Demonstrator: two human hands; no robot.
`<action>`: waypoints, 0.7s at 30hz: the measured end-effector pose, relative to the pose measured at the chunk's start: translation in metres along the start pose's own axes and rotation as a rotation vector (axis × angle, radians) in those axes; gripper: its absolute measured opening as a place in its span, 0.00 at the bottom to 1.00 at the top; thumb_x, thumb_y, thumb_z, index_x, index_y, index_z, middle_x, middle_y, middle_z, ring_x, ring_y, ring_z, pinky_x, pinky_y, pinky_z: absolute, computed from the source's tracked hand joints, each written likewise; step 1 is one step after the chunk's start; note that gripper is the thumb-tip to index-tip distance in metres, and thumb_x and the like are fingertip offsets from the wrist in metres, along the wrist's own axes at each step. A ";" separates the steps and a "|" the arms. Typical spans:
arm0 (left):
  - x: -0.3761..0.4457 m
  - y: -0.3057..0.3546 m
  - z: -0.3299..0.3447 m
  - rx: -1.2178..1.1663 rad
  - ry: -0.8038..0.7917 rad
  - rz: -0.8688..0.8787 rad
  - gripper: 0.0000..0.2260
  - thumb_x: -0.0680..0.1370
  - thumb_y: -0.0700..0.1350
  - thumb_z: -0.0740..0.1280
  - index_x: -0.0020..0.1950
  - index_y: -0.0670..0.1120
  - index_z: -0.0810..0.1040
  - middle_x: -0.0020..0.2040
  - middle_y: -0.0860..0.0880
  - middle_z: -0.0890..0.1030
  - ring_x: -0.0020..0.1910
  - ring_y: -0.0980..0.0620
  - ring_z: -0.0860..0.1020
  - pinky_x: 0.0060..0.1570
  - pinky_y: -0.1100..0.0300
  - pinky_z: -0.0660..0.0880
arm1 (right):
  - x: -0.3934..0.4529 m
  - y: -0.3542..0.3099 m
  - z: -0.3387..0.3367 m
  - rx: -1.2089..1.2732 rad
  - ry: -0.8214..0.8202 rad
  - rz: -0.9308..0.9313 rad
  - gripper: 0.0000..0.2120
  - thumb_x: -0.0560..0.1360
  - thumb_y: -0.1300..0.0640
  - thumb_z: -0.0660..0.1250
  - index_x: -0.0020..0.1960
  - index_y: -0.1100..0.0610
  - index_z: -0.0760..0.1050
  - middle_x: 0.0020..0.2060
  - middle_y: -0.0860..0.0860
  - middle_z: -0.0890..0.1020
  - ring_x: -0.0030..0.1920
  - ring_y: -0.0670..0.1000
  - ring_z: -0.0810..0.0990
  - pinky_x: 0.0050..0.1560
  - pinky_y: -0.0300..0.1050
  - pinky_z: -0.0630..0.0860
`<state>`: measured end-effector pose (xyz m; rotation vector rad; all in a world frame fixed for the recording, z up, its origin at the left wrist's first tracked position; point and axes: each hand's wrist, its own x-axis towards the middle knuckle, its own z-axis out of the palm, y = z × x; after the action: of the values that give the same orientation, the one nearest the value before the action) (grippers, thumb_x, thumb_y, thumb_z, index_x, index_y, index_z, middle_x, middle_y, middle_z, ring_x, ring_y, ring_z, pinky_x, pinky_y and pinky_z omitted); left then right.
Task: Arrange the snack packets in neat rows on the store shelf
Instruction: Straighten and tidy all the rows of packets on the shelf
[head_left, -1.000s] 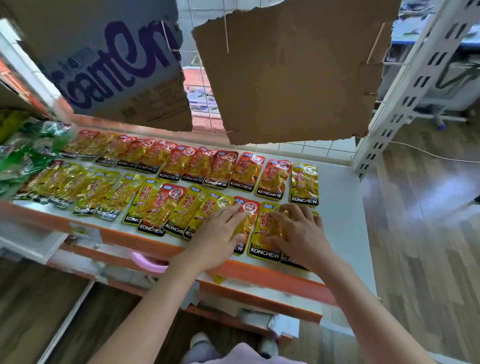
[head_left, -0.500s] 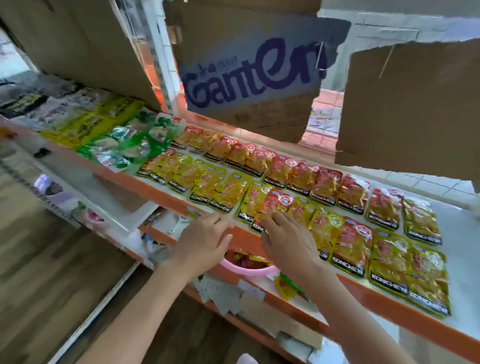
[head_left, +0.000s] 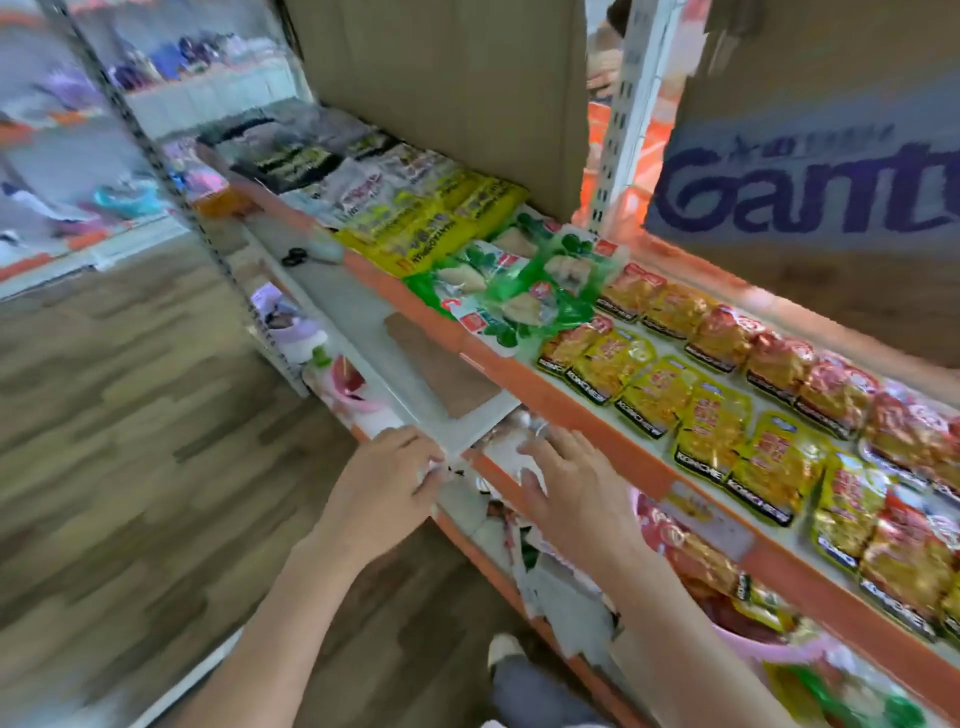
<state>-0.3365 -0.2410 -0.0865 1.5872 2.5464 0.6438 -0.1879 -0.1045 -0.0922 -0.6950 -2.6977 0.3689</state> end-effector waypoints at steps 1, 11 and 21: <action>0.006 -0.010 -0.003 0.000 0.009 -0.011 0.02 0.74 0.41 0.68 0.45 0.45 0.81 0.45 0.51 0.80 0.43 0.50 0.78 0.44 0.55 0.76 | 0.015 -0.003 0.007 0.016 -0.004 -0.007 0.07 0.70 0.59 0.66 0.47 0.57 0.80 0.43 0.52 0.81 0.44 0.55 0.79 0.43 0.47 0.77; 0.095 -0.129 -0.062 0.049 0.097 -0.159 0.04 0.75 0.41 0.67 0.40 0.44 0.78 0.40 0.50 0.78 0.39 0.51 0.75 0.42 0.54 0.74 | 0.186 -0.050 0.070 0.124 0.065 -0.142 0.12 0.72 0.57 0.56 0.41 0.61 0.77 0.38 0.55 0.77 0.39 0.56 0.76 0.37 0.47 0.74; 0.181 -0.243 -0.071 -0.028 0.092 -0.173 0.07 0.75 0.43 0.68 0.52 0.45 0.80 0.49 0.49 0.80 0.47 0.48 0.78 0.48 0.56 0.73 | 0.300 -0.079 0.118 0.054 0.026 -0.084 0.08 0.70 0.58 0.61 0.46 0.60 0.76 0.43 0.55 0.77 0.43 0.57 0.77 0.42 0.49 0.75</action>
<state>-0.6444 -0.1970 -0.0871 1.3395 2.6888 0.7448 -0.5134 -0.0394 -0.0997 -0.5649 -2.6717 0.4076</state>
